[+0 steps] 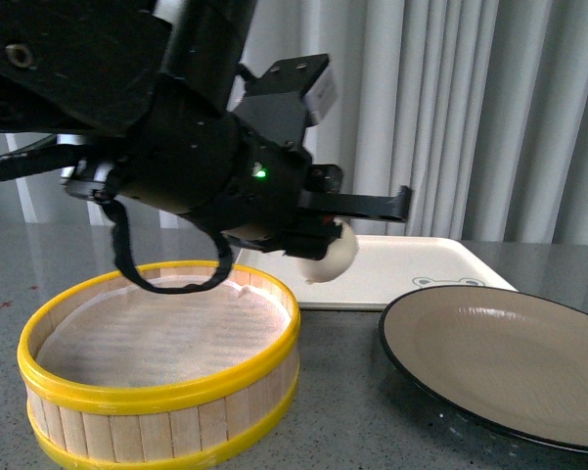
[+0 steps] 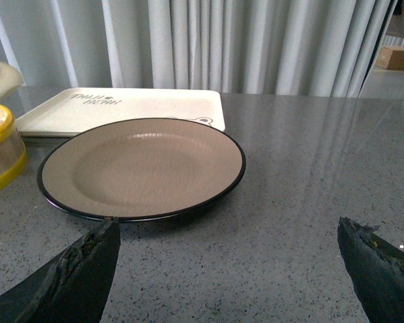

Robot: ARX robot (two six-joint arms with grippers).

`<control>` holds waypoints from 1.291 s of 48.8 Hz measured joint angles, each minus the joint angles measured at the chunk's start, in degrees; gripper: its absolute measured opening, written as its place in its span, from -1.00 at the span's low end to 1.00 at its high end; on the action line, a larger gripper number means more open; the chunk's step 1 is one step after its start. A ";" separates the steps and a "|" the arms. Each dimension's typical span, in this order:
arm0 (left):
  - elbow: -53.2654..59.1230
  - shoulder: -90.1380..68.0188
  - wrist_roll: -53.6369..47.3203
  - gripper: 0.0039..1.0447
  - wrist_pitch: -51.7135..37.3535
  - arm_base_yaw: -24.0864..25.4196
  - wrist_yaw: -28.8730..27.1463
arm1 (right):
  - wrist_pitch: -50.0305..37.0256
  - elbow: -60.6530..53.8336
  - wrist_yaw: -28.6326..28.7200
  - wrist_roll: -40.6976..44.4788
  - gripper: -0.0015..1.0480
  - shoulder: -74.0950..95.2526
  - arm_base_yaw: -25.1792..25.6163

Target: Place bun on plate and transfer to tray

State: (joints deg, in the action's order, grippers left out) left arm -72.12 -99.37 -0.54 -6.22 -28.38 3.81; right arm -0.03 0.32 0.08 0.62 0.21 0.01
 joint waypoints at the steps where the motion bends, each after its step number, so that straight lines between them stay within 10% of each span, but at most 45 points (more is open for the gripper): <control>1: -0.39 -0.35 -0.37 -0.93 -0.26 -0.48 0.50 | 0.00 0.00 0.00 -0.02 0.83 0.00 0.00; 34: -17.57 -13.75 -10.84 -0.93 9.40 -8.90 13.81 | 0.00 0.00 0.00 -0.02 0.83 0.00 0.00; 63: -23.67 -20.50 -9.11 -0.93 16.48 -11.67 2.62 | 0.00 0.00 0.00 -0.02 0.83 0.00 0.00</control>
State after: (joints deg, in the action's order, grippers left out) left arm -95.79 -119.87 -9.65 10.26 -40.05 6.44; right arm -0.03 0.32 0.08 0.60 0.21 0.01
